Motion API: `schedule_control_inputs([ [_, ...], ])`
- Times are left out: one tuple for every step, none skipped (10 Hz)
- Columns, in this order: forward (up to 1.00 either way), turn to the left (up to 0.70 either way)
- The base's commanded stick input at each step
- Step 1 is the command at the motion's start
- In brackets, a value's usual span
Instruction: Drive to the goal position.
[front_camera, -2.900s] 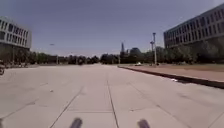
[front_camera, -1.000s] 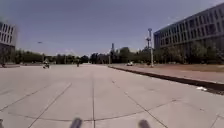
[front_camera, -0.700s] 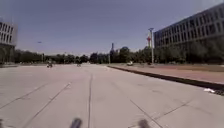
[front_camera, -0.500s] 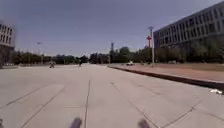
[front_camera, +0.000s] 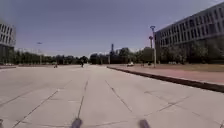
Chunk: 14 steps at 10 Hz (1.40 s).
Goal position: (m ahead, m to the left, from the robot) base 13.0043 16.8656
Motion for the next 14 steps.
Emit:
schedule_control_inputs([
  [1.00,0.00],
  [1.00,0.00],
  [1.00,0.00],
  [1.00,0.00],
  [1.00,0.00],
  [1.00,0.00],
  [1.00,0.00],
  [1.00,0.00],
  [1.00,0.00],
  [1.00,0.00],
  [1.00,0.00],
  [1.00,0.00],
  [1.00,0.00],
  [1.00,0.00],
])
